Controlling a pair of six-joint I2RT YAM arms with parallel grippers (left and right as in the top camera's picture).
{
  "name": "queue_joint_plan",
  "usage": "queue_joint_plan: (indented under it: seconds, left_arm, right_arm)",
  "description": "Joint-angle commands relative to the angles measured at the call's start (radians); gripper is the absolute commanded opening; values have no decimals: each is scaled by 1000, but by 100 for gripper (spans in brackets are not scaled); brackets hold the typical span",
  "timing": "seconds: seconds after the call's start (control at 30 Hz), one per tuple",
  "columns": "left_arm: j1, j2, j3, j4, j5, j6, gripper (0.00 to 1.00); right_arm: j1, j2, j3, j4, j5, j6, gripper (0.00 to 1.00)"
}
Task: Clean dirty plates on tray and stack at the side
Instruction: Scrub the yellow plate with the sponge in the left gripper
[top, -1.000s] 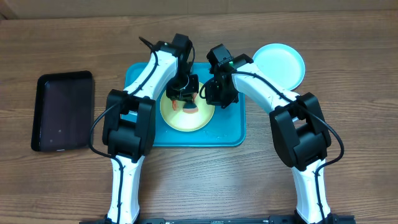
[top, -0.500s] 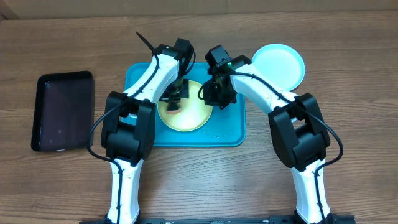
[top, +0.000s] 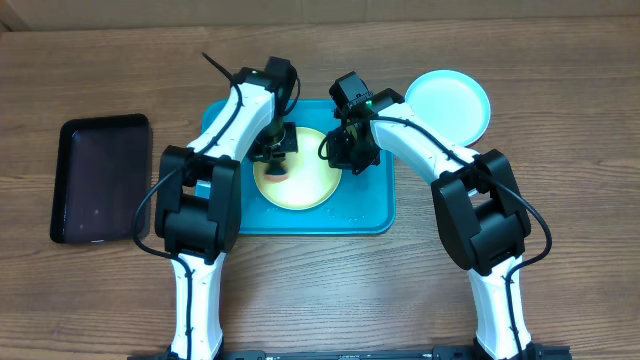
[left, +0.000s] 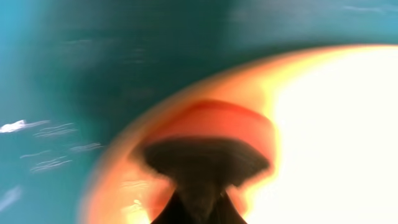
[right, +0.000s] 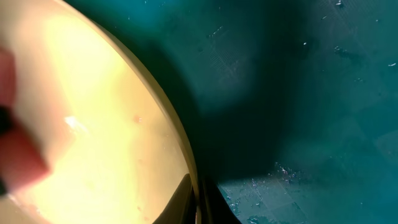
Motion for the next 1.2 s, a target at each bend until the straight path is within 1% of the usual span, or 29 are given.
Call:
queue_joint_plan:
  seconds: [0.0, 0.1, 0.17, 0.2, 0.23, 0.27, 0.4, 0.47, 0.5, 0.53, 0.6, 0.63, 0.67, 0.73, 0.77, 0.8, 0.87, 0.9, 0.97, 1.0, 1.03, 1.17]
  left_arm:
    - [-58, 55, -14, 22, 406, 189, 4]
    - [-69, 55, -14, -2, 401, 285, 4]
    - [-68, 55, -14, -16, 382, 298, 4]
    - [-64, 55, -14, -20, 337, 297, 4]
    - [-60, 55, -14, -23, 267, 289, 4]
    - [-53, 55, -14, -26, 170, 257, 4]
    - [-29, 55, -13, -33, -274, 58, 4]
    - [-16, 55, -13, -31, -416, -3, 4]
    - [-13, 55, -13, -31, -440, -19, 9]
    - [-9, 55, -13, -31, -436, -18, 17]
    - [-3, 55, -13, -31, -392, -18, 65]
    - [-2, 55, -13, -31, -367, -18, 70]
    - [-2, 55, -13, -29, -340, -18, 70]
    - [-2, 55, -13, -19, -293, -17, 63]
    - [-2, 55, -13, -17, -275, -17, 55]
    - [-2, 55, -13, -15, -258, -17, 45]
    - [-2, 55, -13, -14, -230, -16, 29]
    - [-2, 55, -13, -14, -216, -17, 23]
    - [-2, 55, -13, -14, -192, -10, 16]
    - [-2, 55, -13, -14, -183, -5, 7]
    - [-2, 55, -13, -14, -175, -2, 4]
    - [-2, 55, -13, -17, -118, -2, 4]
  right_arm:
    - [-13, -12, -3, 10, 32, 9, 4]
    - [-13, -12, -3, 9, 32, 9, 4]
    - [-13, -12, -3, 9, 32, 9, 4]
    - [-13, -12, -3, 9, 32, 9, 4]
    - [-13, -12, -3, 9, 32, 9, 4]
    - [-13, -12, -3, 8, 32, 9, 4]
    - [-13, -12, -3, 9, 32, 9, 4]
    - [-13, -12, -3, 9, 32, 9, 4]
    - [-13, -12, -3, 9, 32, 9, 4]
    - [-13, -12, -3, 9, 32, 9, 4]
    - [-13, -12, -3, 10, 32, 9, 4]
    - [-13, -12, -3, 10, 32, 9, 4]
    - [-13, -12, -3, 11, 32, 9, 4]
    - [-13, -12, -3, 14, 32, 9, 4]
    - [-13, -12, -3, 14, 32, 9, 4]
    - [-13, -12, -3, 13, 32, 9, 4]
    - [-13, -12, -3, 13, 32, 9, 4]
    - [-13, -12, -3, 13, 32, 9, 4]
    - [-13, -12, -3, 14, 32, 9, 4]
    - [-13, -12, -3, 14, 32, 9, 4]
    - [-13, -12, -3, 14, 32, 9, 4]
    - [-13, -12, -3, 16, 32, 8, 4]
